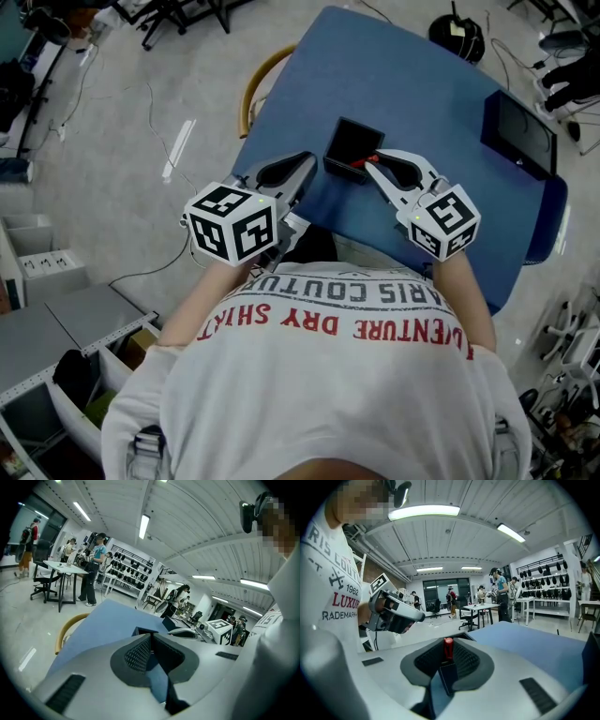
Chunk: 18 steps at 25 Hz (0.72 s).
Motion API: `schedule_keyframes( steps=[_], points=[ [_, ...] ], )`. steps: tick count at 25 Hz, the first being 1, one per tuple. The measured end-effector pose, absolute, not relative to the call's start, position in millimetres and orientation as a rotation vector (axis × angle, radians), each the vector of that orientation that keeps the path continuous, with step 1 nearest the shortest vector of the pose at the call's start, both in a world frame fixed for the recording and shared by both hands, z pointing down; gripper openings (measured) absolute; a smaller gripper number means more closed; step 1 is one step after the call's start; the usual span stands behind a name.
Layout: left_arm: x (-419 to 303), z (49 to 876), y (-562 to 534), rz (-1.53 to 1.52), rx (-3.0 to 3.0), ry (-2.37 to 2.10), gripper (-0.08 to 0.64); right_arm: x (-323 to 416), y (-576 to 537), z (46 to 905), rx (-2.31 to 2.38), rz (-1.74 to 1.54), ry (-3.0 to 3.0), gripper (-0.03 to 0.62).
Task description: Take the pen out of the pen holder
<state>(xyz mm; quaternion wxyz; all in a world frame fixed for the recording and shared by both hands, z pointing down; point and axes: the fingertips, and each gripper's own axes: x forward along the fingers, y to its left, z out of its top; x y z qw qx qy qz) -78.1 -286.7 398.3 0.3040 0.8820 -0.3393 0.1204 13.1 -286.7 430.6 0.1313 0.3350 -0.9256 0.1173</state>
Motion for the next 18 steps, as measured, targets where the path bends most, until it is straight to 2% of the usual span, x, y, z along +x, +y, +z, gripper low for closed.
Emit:
schedule_keyframes(
  steps=[18],
  points=[
    [-71.4,377.6,-260.0,0.244,2.358,-0.915,0.040,36.4,-280.1,359.6,1.090,0.203,-2.773,0.066]
  ],
)
